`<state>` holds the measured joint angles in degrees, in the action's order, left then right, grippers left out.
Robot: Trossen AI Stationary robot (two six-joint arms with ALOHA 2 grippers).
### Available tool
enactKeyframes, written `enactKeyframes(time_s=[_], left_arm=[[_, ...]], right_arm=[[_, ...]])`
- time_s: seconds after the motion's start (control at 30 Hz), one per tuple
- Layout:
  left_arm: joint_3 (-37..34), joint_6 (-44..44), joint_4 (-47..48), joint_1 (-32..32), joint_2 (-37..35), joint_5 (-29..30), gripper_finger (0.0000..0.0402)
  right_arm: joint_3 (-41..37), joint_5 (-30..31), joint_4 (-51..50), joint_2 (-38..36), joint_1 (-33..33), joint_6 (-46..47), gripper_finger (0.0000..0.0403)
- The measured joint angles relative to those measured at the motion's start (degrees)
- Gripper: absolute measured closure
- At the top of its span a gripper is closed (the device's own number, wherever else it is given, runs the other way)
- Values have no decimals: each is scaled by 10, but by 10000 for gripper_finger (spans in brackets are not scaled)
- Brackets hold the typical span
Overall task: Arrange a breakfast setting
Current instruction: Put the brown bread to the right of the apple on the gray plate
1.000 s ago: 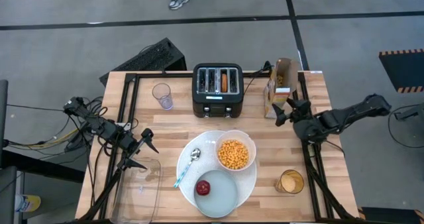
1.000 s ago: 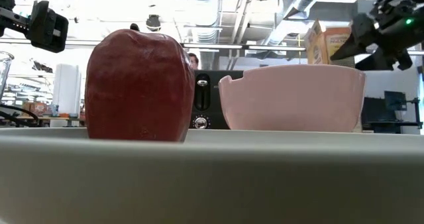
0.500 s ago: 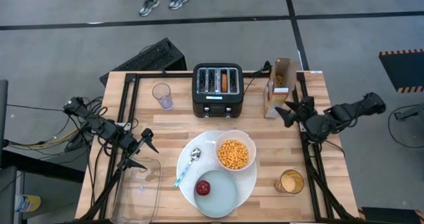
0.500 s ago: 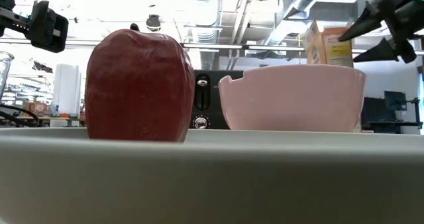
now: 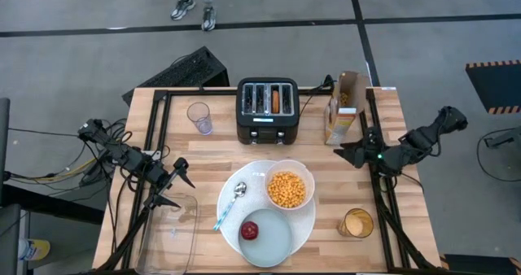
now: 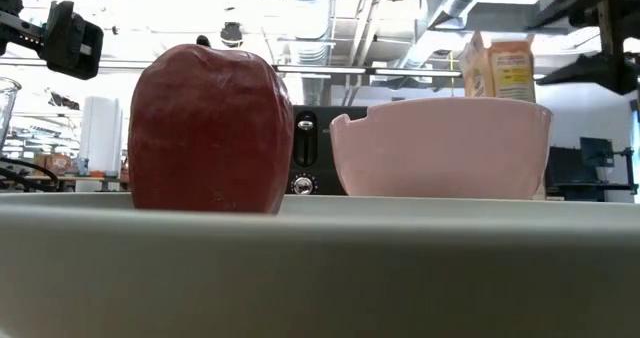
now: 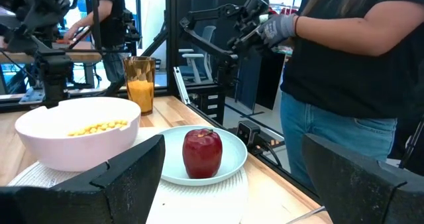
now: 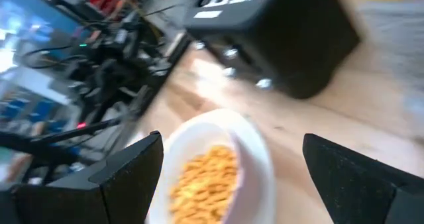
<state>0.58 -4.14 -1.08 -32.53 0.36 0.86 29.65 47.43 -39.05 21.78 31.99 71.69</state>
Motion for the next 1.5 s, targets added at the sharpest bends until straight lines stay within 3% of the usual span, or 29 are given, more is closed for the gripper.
enactKeyframes(time_s=[0.23, 0.47, 1.2, 1.5], left_arm=[[0, 0, 0, 0, 0, 0, 62], [0, 0, 0, 0, 0, 0, 62], [0, 0, 0, 0, 0, 0, 62], [0, 0, 0, 0, 0, 0, 62]], right_arm=[[0, 3, 96, 49, 25, -2, 24], [0, 5, 197, 114, -1, -4, 24], [0, -11, 624, 294, -105, -242, 24], [69, -41, 653, 375, -142, -280, 24]])
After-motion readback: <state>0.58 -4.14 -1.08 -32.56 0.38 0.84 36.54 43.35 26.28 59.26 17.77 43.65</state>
